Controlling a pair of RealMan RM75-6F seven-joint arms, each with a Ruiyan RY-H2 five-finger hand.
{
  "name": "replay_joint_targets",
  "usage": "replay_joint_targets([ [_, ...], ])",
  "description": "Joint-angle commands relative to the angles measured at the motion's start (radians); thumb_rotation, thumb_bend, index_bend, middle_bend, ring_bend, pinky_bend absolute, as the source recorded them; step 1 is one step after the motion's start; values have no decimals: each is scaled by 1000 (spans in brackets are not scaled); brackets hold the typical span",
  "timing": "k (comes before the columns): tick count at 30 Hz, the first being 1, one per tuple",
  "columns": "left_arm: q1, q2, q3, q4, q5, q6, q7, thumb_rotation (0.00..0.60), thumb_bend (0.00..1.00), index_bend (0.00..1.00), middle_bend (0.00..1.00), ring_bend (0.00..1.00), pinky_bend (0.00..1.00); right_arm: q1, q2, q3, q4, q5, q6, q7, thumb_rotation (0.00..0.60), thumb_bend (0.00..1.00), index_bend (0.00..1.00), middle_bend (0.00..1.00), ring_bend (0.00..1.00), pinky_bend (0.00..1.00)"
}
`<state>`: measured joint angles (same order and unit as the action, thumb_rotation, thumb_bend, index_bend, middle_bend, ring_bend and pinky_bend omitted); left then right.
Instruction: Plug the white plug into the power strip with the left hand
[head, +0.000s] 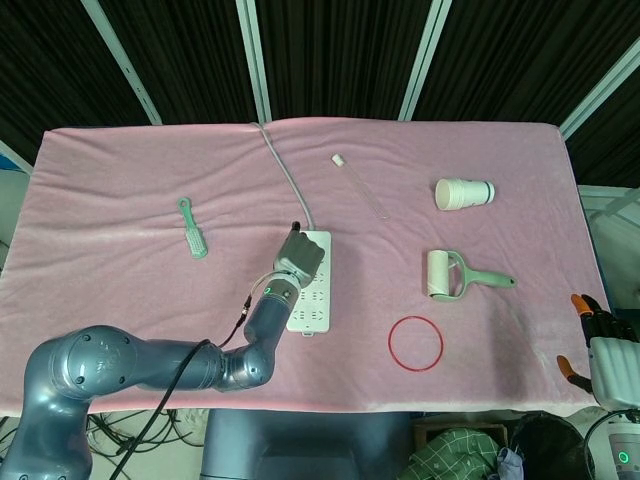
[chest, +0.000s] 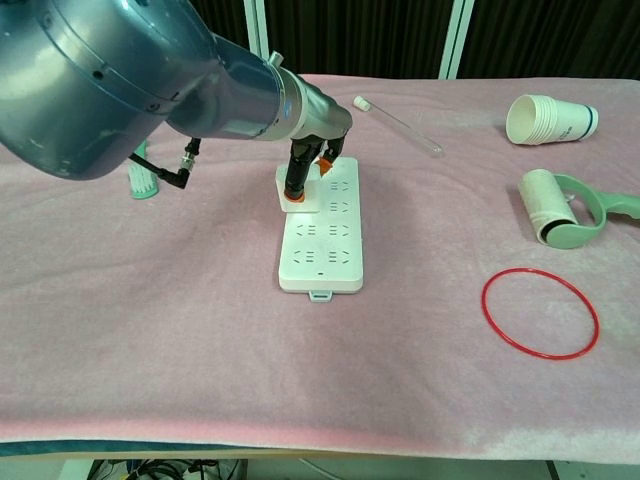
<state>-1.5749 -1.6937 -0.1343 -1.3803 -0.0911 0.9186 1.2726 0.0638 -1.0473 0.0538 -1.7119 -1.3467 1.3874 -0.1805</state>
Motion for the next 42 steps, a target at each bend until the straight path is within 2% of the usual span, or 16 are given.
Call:
replay_joint_targets([
  [1, -3, -9, -3, 9, 1, 1, 3, 600, 394, 613, 615, 236, 100, 0, 1, -1, 0, -1, 0, 2, 600, 192, 44, 85, 185, 210],
  [15, 0, -63, -5, 71, 26, -3, 17, 600, 399, 613, 616, 236, 101, 0, 2, -3, -1, -5, -1, 4, 600, 193, 43, 85, 185, 227],
  [37, 31, -97, 2, 115, 79, -31, 8, 600, 399, 613, 616, 254, 120, -1, 2, -5, 1, -8, -2, 8, 600, 192, 44, 85, 185, 227],
  [40, 31, -99, 2, 119, 71, -30, 15, 600, 382, 554, 570, 234, 65, -1, 2, -5, 2, -10, -1, 9, 600, 193, 44, 85, 185, 226],
  [42, 30, -97, -2, 116, 73, -26, 16, 600, 330, 459, 475, 173, 19, -1, 2, -6, 2, -10, -1, 9, 600, 192, 44, 85, 185, 226],
])
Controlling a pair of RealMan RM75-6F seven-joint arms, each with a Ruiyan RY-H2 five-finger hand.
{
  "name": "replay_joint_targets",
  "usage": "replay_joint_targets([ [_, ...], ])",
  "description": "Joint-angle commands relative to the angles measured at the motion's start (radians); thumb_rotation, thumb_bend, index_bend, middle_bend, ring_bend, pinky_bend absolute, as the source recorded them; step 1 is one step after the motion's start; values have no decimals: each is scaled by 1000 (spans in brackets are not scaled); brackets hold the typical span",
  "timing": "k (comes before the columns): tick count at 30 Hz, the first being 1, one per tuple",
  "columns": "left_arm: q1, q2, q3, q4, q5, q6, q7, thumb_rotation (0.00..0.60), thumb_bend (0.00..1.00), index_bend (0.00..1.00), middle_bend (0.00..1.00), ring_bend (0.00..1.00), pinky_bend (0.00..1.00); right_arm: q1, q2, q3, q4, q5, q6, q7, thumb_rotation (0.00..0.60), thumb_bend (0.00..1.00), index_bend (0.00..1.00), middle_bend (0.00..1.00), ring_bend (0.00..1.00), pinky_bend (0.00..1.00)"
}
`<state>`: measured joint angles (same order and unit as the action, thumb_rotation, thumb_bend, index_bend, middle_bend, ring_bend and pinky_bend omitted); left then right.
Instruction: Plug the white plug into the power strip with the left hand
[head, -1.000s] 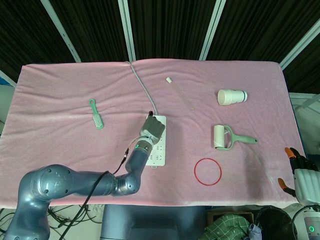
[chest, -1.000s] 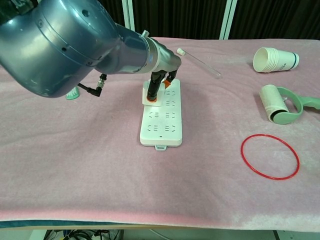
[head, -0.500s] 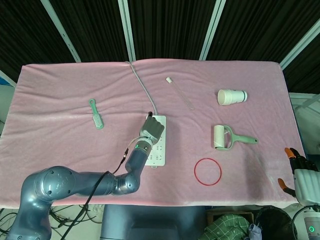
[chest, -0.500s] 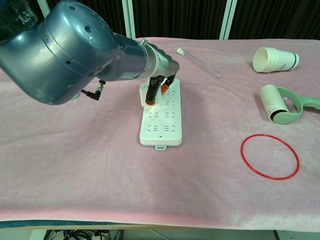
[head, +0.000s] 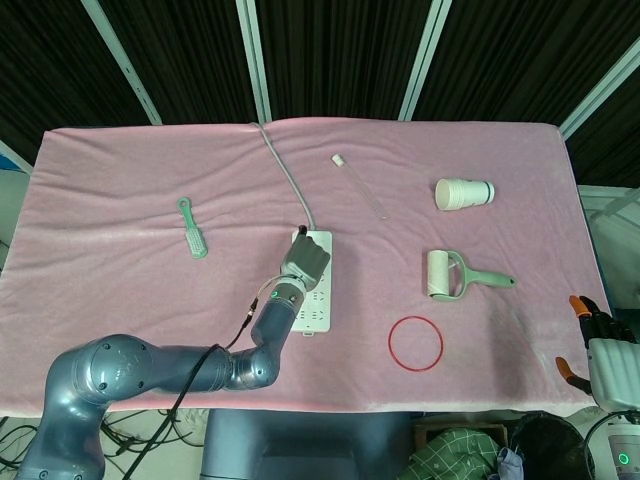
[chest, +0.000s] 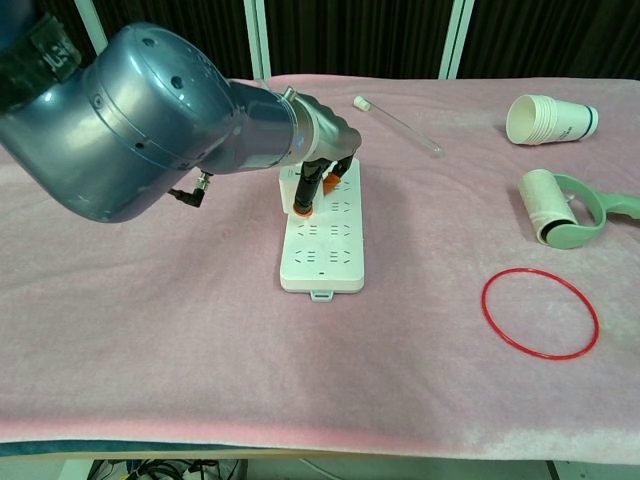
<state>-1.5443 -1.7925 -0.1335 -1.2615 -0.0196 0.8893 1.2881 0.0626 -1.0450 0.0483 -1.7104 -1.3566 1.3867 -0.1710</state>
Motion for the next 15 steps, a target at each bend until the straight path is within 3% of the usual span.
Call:
replay_joint_targets([
  [1, 0, 6, -7, -8, 0, 7, -1, 600, 285, 392, 391, 111, 6, 0, 0, 0, 0, 0, 0, 0, 600, 192, 44, 85, 185, 226],
  [2, 0, 10, -11, -15, -4, 11, -1, 600, 239, 321, 295, 52, 0, 0, -1, 0, 1, 1, -1, -1, 600, 192, 44, 85, 185, 226],
  [5, 2, 30, -24, -43, 1, 24, -8, 600, 141, 178, 91, 0, 0, 0, -1, 0, 0, 1, -1, -3, 600, 193, 44, 85, 185, 226],
  [7, 8, 39, -30, -58, 16, 36, -22, 600, 110, 132, 25, 0, 0, 0, -1, 0, 0, 2, -1, -4, 600, 193, 44, 85, 185, 227],
  [11, 28, 86, -59, -126, 71, 71, -75, 600, 100, 102, 0, 0, 0, 1, 0, 0, 0, 6, -4, -4, 600, 192, 44, 85, 185, 226],
  [15, 58, 198, -91, -286, 115, 135, -123, 600, 100, 101, 0, 0, 0, 1, 1, 1, 1, 10, -7, -4, 600, 193, 44, 85, 185, 227],
])
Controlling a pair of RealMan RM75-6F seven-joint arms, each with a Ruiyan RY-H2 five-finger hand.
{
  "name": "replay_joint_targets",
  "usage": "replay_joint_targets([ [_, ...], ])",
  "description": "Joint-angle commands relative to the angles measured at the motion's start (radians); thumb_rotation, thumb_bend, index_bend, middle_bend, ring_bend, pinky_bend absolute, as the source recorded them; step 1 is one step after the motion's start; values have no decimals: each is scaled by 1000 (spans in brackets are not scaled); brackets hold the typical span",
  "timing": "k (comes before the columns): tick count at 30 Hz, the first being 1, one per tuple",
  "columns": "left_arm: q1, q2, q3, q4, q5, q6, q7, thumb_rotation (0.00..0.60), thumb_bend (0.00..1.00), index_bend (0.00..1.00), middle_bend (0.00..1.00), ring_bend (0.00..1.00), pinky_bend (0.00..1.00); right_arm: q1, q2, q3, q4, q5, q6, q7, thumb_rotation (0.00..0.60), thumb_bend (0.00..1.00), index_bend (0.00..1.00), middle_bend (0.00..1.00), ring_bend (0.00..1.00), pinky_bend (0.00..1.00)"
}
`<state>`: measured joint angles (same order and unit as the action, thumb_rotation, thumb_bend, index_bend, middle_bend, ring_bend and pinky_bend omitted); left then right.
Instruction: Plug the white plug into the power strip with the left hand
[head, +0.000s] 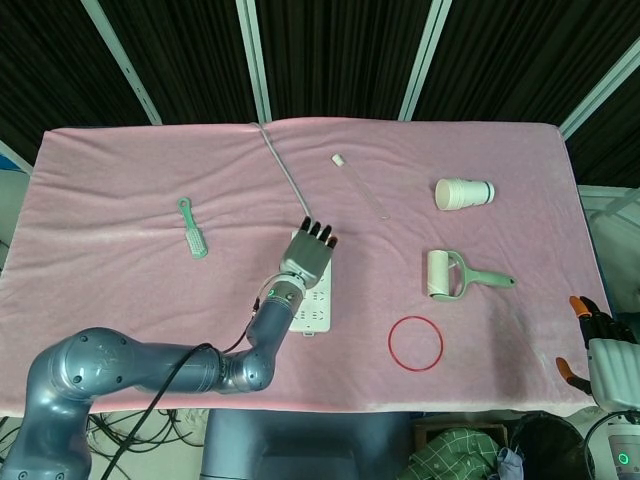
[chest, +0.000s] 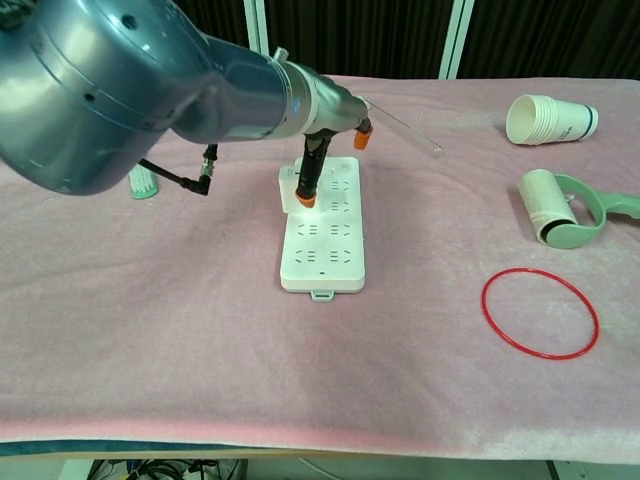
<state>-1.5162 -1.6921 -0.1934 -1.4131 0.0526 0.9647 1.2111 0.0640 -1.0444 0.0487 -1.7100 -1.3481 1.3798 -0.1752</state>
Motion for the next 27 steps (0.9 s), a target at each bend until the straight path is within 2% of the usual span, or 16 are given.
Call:
replay_joint_targets([
  [1, 42, 139, -34, -195, 49, 85, -53, 600, 100, 101, 0, 0, 0, 0, 1, 2, 0, 3, 1, 0, 600, 193, 44, 85, 185, 227],
  [3, 72, 219, -29, -314, 68, 143, -69, 600, 101, 101, 0, 0, 0, -1, 1, 3, 0, 6, 3, 0, 600, 192, 44, 85, 185, 227],
  [6, 158, 370, 22, -534, 140, 258, -110, 600, 100, 101, 0, 0, 0, -2, 0, 5, -1, 9, 6, -2, 600, 193, 44, 85, 185, 226],
  [9, 306, 508, 136, -707, 304, 387, -206, 600, 100, 101, 0, 0, 0, -4, -1, 5, -1, 6, 12, -10, 600, 193, 44, 85, 185, 226],
  [11, 451, 598, 247, -781, 509, 453, -339, 600, 101, 101, 0, 0, 0, -5, -2, 4, -2, 3, 17, -16, 600, 193, 44, 85, 185, 226],
  [14, 639, 702, 396, -781, 783, 476, -559, 600, 101, 101, 0, 0, 0, -7, -5, 7, -1, 2, 27, -24, 600, 193, 43, 85, 185, 227],
  [18, 840, 789, 517, -664, 1067, 530, -847, 600, 101, 102, 0, 0, 0, -8, -10, 14, 1, 0, 41, -30, 600, 186, 44, 84, 181, 215],
  [22, 1002, 799, 568, -521, 1230, 616, -1067, 600, 101, 102, 0, 0, 0, -9, -27, 22, 18, -33, 79, -34, 600, 151, 41, 77, 164, 188],
  [27, 1123, 785, 569, -417, 1289, 655, -1165, 600, 100, 103, 0, 0, 0, -12, -46, 25, 51, -73, 115, -27, 600, 134, 41, 76, 160, 176],
])
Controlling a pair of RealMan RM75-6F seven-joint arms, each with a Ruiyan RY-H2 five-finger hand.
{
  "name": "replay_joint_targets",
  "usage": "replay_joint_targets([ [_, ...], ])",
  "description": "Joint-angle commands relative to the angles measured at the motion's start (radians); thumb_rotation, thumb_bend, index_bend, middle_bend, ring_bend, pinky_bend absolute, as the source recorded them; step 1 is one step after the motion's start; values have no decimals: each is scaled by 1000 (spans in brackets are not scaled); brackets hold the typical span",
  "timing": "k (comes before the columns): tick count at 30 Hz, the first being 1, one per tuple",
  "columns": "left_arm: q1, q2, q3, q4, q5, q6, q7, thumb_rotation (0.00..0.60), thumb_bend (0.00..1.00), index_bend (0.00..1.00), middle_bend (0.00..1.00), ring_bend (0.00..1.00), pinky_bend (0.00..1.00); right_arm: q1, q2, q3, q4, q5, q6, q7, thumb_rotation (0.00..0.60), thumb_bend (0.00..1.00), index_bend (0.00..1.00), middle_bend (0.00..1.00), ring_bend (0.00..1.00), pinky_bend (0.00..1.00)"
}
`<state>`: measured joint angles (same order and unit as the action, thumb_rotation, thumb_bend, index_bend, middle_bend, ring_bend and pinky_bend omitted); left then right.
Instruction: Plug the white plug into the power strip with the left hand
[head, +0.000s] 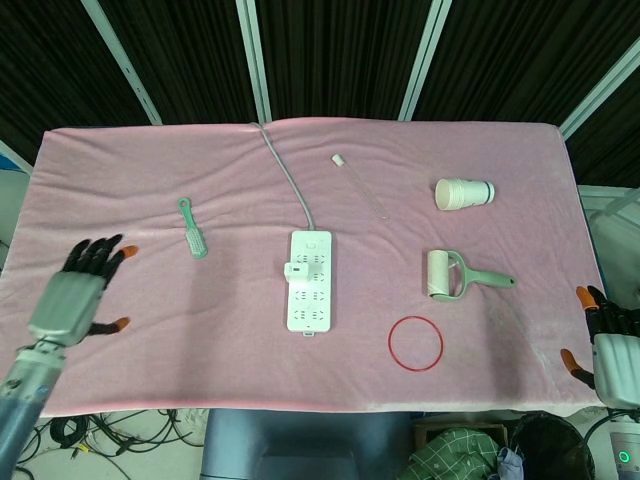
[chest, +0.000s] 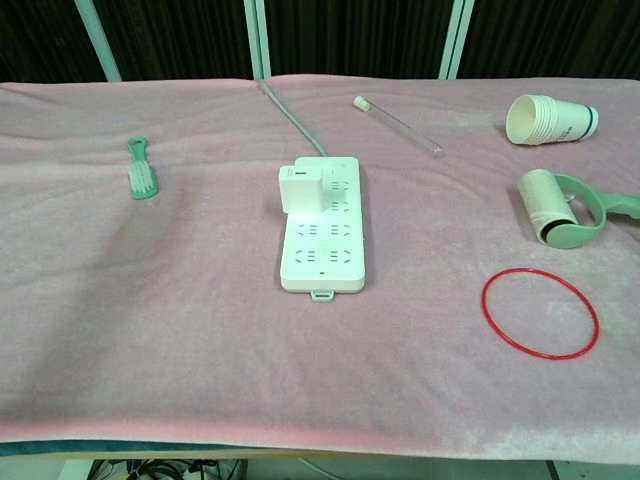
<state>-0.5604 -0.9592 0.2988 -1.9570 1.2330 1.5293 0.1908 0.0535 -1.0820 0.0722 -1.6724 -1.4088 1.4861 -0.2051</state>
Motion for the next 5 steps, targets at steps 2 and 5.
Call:
replay_joint_targets([
  [2, 192, 51, 69, 138, 115, 95, -163, 600, 101, 103, 0, 0, 0, -1, -11, 1, 16, -12, 6, 3, 600, 134, 41, 76, 160, 176],
  [5, 219, 52, 49, 150, 124, 91, -172, 600, 101, 103, 0, 0, 0, 2, -13, 3, 18, -8, 0, 4, 600, 134, 41, 76, 160, 176],
])
